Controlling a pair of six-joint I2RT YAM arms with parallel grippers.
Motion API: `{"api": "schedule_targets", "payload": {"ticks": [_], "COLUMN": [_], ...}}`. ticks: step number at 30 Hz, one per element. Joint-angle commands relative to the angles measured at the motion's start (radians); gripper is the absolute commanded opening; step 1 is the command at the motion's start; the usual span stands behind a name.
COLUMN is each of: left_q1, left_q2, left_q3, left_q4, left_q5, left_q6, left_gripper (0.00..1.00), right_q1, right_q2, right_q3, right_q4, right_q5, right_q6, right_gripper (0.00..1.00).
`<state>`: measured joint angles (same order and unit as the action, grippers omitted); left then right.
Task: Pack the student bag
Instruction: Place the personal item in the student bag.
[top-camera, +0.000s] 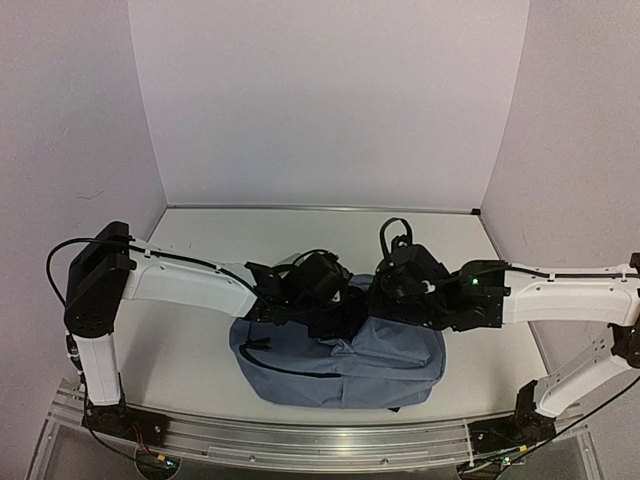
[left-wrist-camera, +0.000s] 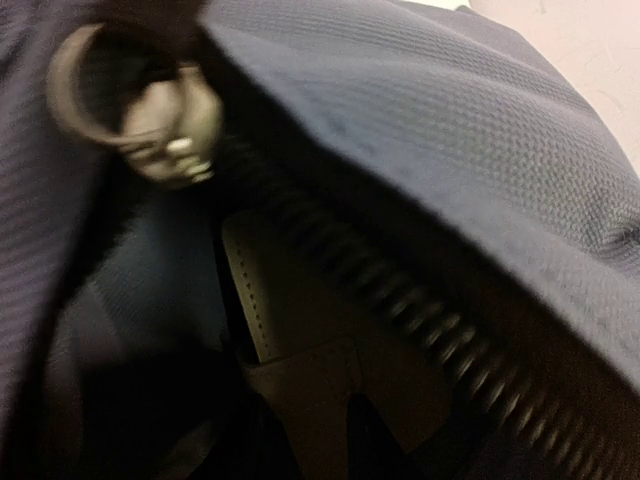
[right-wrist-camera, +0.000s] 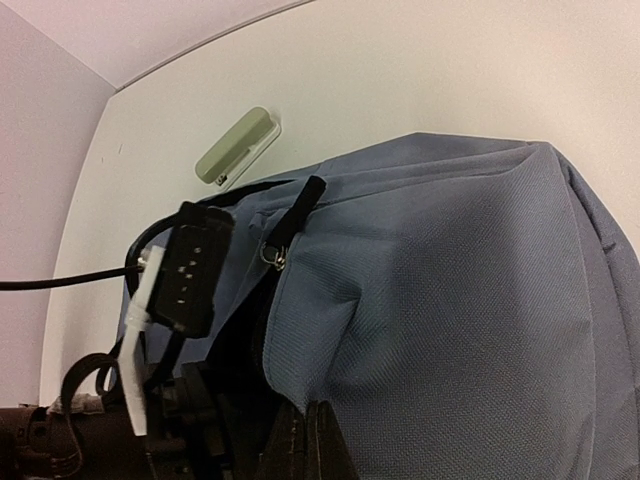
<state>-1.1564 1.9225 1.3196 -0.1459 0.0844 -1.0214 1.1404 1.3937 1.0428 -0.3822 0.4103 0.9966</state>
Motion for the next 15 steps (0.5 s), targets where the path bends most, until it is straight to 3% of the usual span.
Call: {"api": "schedule_targets", "payload": {"ticks": [1, 7, 15], "left_q1": [-0.02, -0.025, -0.026], "left_q2": [0.052, 0.047, -0.163], "left_q3": [0.067, 0.053, -0.14], "left_q4": [0.1, 0.211, 0.247], "left_q5": [0.111, 0.139, 0.026], "left_q6": [0.049, 0.075, 0.119], "left_gripper": [0.27, 0.26, 0.3], "right_q1": [0.003, 0.003, 0.004], "right_q2": [-0.041, -0.068, -0.113], "right_q3": [0.03, 0.004, -0.075], "right_q4": [0.069, 0.069, -0.01], "right_q5": [0.03, 0.052, 0.002], "right_q6": [0.01, 0.023, 0.066], "right_gripper": [0.0, 0.0, 0.0]}}
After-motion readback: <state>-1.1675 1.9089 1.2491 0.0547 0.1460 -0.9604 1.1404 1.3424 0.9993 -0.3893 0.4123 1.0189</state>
